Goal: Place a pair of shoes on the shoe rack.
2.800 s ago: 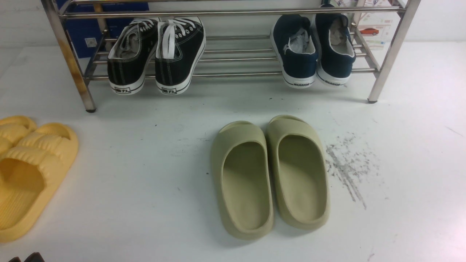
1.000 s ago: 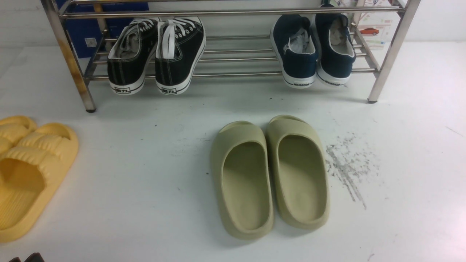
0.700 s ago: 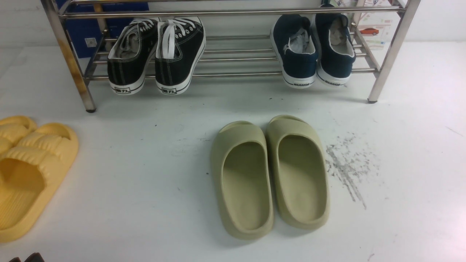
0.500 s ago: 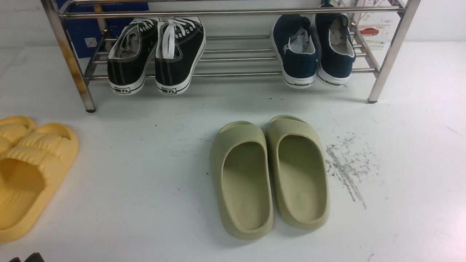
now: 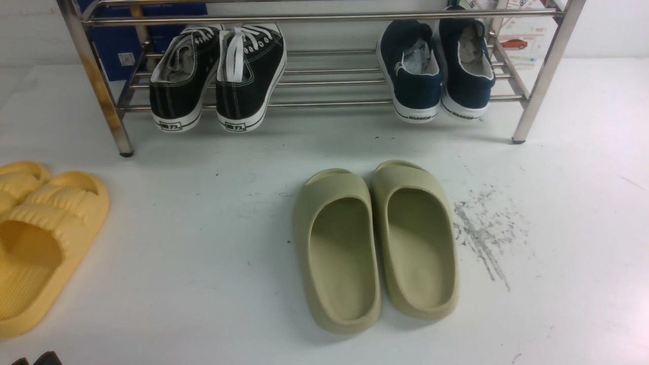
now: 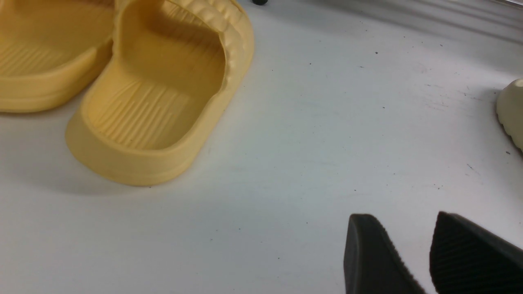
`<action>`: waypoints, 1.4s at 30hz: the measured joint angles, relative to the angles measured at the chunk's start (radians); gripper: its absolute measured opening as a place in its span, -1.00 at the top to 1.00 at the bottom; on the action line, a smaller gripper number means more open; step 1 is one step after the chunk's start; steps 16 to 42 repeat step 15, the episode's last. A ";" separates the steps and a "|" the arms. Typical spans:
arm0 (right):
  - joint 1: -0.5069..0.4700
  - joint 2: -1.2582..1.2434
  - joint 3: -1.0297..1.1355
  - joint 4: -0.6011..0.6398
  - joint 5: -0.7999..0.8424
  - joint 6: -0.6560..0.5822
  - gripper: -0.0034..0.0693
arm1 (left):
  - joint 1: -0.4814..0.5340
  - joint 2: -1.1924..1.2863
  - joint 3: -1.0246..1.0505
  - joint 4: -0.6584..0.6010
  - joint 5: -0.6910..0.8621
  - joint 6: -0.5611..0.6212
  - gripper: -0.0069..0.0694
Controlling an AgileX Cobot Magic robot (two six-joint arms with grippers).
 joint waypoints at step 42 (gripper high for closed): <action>0.000 0.000 0.000 0.000 0.000 0.000 0.79 | 0.000 0.000 0.000 0.000 0.000 0.000 0.19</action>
